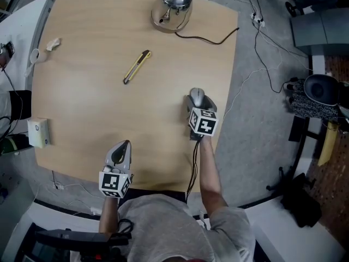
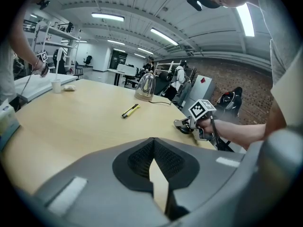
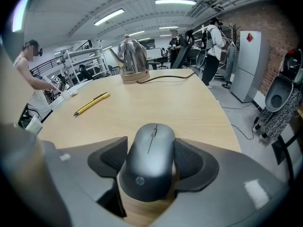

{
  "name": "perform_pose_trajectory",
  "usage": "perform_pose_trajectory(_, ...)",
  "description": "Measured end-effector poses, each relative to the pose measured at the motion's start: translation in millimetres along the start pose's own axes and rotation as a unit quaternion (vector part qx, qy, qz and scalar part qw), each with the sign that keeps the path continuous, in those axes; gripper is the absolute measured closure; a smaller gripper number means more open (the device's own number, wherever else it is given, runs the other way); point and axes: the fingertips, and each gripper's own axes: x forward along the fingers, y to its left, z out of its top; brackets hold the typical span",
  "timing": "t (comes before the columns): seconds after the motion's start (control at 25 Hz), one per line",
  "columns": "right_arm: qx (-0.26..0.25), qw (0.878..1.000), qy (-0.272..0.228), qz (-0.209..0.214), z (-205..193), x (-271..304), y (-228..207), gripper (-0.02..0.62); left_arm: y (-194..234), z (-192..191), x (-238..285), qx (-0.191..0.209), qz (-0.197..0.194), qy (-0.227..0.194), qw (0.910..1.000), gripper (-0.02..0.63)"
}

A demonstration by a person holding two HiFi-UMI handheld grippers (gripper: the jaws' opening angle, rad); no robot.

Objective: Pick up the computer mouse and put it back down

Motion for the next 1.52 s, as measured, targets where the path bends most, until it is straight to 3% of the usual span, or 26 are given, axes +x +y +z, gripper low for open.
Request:
perform_pose_trajectory(1.0,-0.01,1.0,-0.008,0.01,7.3,-11.5,4.6,0.302,3.4,14.3,-14.3,0.013,0.01,-0.026,0.9995,0.586)
perform_pose_trajectory(1.52,-0.003,0.999,-0.043,0.021,22.6,-57.8,16.0,0.302,-8.1,33.8,-31.2,0.033,-0.004,-0.059,0.9977,0.586)
